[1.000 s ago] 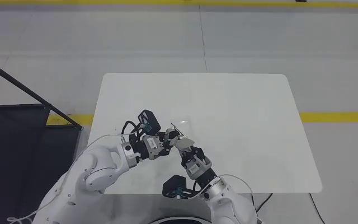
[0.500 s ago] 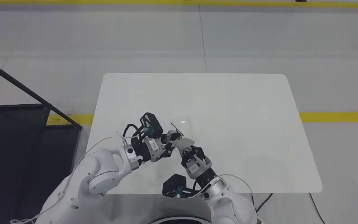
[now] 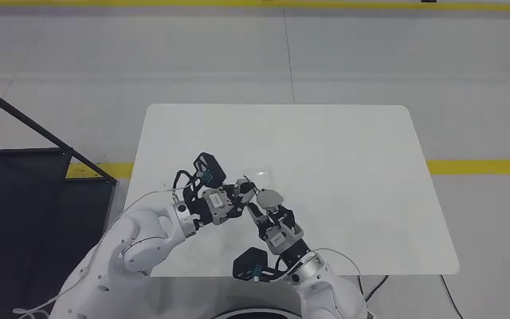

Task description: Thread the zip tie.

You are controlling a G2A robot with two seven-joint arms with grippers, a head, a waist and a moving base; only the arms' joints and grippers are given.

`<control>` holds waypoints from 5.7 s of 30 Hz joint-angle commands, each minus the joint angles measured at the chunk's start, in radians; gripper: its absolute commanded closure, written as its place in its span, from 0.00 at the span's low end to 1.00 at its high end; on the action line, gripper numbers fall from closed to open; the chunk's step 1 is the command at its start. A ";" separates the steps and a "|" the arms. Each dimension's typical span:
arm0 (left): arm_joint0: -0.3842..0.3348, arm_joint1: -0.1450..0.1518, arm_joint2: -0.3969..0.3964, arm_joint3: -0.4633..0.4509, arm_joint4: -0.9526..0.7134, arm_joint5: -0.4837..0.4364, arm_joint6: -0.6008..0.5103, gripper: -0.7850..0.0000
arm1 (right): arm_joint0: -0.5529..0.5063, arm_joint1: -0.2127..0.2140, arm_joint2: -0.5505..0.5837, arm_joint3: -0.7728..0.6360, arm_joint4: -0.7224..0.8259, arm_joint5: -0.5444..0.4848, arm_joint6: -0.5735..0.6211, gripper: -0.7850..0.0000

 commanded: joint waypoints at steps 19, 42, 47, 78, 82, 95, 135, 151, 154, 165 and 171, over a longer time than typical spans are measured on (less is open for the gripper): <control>-0.028 -0.015 -0.053 0.059 -0.173 0.032 0.055 1.00 | -0.006 0.010 0.159 0.021 0.485 -0.209 -0.016 0.30; -0.025 -0.022 -0.049 0.065 -0.186 0.042 0.062 1.00 | 0.110 -0.011 0.112 0.067 0.700 -0.205 0.153 0.10; -0.035 -0.026 -0.038 0.070 -0.176 0.051 0.056 1.00 | 0.147 -0.021 0.065 0.092 0.699 -0.162 0.185 0.33; -0.056 -0.046 -0.011 0.087 -0.143 0.050 0.042 1.00 | 0.193 -0.037 0.043 0.139 0.731 -0.120 0.210 1.00; -0.055 -0.049 -0.012 0.087 -0.147 0.050 0.042 1.00 | 0.187 -0.036 0.052 0.137 0.738 -0.121 0.204 1.00; -0.049 -0.053 -0.027 0.087 -0.155 0.034 0.041 0.58 | 0.170 -0.032 0.089 0.128 0.792 -0.143 0.178 1.00; -0.119 -0.036 -0.118 0.256 -1.111 0.107 -0.466 0.29 | 0.050 0.005 0.199 0.061 0.636 -0.205 -0.015 1.00; -0.239 -0.059 -0.031 0.386 -1.326 0.336 -0.529 0.60 | 0.045 0.010 0.170 0.065 0.543 -0.151 -0.053 1.00; -0.265 -0.065 -0.016 0.418 -1.377 0.365 -0.561 0.62 | 0.046 0.011 0.165 0.066 0.516 -0.145 -0.057 1.00; -0.310 -0.076 0.003 0.488 -1.453 0.386 -0.613 0.62 | 0.044 0.012 0.150 0.068 0.480 -0.110 -0.048 1.00; -0.320 -0.080 0.011 0.502 -1.460 0.395 -0.636 0.63 | 0.043 0.012 0.149 0.068 0.479 -0.105 -0.049 1.00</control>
